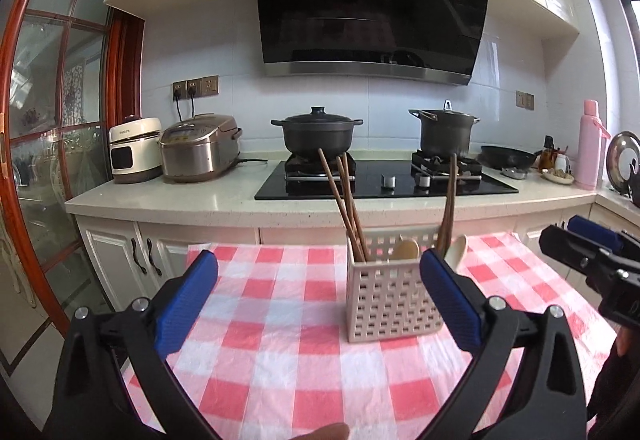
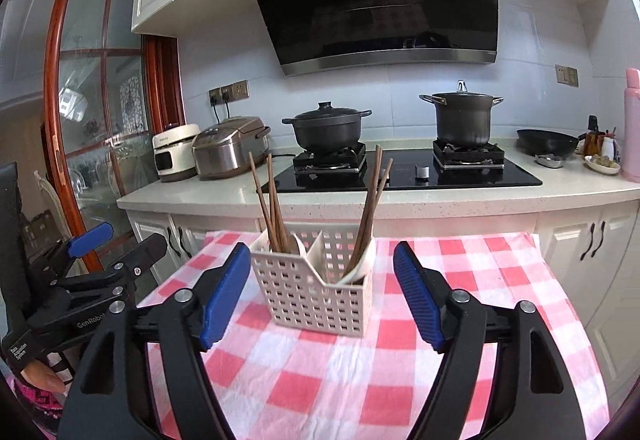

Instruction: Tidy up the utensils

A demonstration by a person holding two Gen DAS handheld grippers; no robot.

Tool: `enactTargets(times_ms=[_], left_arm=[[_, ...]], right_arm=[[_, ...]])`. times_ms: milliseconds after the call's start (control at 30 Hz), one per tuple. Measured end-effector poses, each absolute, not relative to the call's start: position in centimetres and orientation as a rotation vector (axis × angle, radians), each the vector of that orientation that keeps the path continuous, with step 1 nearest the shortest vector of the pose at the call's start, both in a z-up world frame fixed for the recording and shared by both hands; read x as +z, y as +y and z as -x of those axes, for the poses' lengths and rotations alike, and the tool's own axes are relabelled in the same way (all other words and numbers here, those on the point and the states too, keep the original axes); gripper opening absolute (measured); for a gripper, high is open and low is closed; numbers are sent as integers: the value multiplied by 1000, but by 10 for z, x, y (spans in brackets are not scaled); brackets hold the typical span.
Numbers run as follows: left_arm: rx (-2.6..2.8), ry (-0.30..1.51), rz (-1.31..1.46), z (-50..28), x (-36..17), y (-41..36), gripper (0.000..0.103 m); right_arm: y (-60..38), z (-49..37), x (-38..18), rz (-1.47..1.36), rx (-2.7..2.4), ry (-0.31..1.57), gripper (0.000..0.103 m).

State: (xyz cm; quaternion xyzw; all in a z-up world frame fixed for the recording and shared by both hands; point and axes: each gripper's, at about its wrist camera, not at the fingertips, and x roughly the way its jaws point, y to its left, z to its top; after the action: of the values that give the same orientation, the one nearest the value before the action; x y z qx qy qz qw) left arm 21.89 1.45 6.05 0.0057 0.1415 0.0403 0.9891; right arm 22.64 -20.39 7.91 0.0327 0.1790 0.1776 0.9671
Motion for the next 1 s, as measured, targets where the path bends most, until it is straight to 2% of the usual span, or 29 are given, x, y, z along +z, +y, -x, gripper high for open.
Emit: enactTargets(times_ms=[433,1000], left_arm=[[22,375,-2,-183,33,6,98],[-18,408,6,-179,36,1,98]], right_arm=[[-214,-194,53,-77,290,492,78],[-217,-183,53,-65,272,487,82]])
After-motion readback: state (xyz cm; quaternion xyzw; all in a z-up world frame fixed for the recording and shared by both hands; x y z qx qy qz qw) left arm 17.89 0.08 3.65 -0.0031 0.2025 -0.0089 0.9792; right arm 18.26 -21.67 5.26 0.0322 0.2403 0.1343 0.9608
